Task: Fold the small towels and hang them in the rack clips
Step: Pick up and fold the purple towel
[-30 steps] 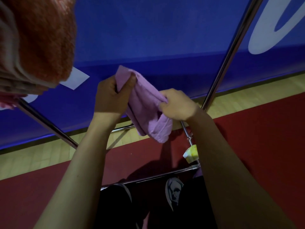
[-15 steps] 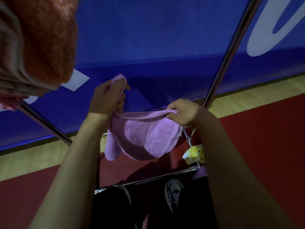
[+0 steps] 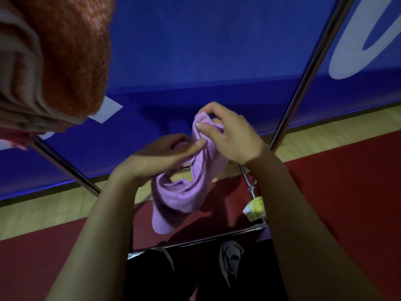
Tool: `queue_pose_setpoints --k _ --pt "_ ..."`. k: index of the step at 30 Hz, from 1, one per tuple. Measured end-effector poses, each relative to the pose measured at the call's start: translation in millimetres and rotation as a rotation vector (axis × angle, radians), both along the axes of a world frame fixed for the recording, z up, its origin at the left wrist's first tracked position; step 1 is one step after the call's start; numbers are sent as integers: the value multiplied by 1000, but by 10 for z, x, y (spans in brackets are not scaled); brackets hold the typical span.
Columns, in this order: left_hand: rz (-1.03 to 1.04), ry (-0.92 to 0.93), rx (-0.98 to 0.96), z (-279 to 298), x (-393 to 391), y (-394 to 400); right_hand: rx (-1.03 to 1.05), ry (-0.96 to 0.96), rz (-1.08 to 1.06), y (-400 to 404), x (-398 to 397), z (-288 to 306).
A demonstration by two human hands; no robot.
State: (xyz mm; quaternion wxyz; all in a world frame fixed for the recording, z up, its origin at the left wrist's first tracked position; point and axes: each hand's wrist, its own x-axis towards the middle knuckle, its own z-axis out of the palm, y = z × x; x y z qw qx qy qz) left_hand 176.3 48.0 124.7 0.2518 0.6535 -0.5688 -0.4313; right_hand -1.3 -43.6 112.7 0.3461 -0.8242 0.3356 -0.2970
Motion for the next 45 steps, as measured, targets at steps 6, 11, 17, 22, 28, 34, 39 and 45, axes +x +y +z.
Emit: queue_pose_setpoints --k 6,11,17,22,28,34,39,45 --pt "90 366 -88 16 -79 -33 5 -71 45 123 114 82" --pt "283 717 86 42 -79 -46 92 -192 40 145 247 62" --pt "242 1167 218 -11 -187 -83 16 -265 -251 143 376 46" --pt "239 1165 130 -36 -212 -105 3 -290 -305 174 398 66" --pt "418 1044 92 -15 -193 -142 -22 -294 -317 175 317 94" --pt "482 772 -80 -38 -158 -181 109 -281 -191 54 142 102" --pt "332 403 -222 -15 -181 -129 218 -283 -71 3 -3 121" --pt "285 368 -277 -30 -272 -118 275 -236 -25 -46 -107 60"
